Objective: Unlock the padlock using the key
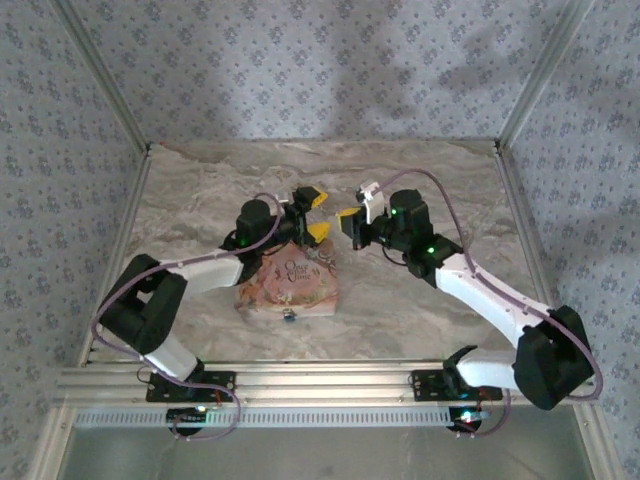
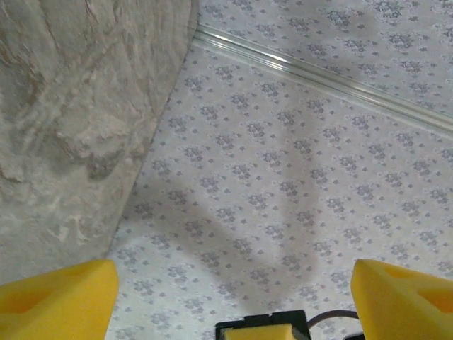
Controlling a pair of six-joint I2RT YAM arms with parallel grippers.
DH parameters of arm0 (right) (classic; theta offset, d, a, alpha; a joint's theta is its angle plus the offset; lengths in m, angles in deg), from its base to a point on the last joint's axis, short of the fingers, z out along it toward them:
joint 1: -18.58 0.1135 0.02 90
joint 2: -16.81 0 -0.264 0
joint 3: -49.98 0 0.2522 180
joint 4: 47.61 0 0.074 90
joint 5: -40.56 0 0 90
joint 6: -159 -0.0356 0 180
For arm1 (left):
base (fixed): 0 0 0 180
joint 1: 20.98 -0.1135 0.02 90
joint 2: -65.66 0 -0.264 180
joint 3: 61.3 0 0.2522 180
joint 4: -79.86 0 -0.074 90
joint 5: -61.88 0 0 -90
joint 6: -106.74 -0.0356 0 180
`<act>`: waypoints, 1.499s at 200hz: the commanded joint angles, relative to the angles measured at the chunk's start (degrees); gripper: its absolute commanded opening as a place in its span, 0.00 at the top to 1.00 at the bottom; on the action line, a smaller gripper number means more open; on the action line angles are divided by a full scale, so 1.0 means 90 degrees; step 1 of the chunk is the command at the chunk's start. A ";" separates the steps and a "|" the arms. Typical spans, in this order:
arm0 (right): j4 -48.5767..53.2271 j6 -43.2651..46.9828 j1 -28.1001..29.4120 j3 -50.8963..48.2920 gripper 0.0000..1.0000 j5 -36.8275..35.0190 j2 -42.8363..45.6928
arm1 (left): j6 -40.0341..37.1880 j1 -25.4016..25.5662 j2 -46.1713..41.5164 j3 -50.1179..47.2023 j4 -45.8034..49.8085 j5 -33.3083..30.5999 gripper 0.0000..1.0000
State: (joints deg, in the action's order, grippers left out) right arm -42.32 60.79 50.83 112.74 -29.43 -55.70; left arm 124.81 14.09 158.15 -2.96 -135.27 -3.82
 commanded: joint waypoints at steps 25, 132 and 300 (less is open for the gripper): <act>-0.0352 -0.0152 0.0179 0.0039 1.00 0.0100 -0.0313 | 0.0653 0.0226 0.0306 0.0280 -0.0994 -0.0267 0.22; -0.0126 -0.0070 0.0235 -0.0058 1.00 -0.0073 -0.0238 | 0.0685 0.0255 0.0310 0.0203 -0.1033 -0.0372 0.51; -0.0081 -0.0084 0.0120 -0.0182 1.00 -0.0152 0.0058 | 0.0582 0.0259 0.0368 0.0154 -0.0860 -0.0415 0.87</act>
State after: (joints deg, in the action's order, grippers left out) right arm -43.06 60.37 52.29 111.42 -30.15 -56.97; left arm 130.80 16.21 160.64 -2.05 -141.89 -7.15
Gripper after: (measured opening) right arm 0.061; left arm 0.148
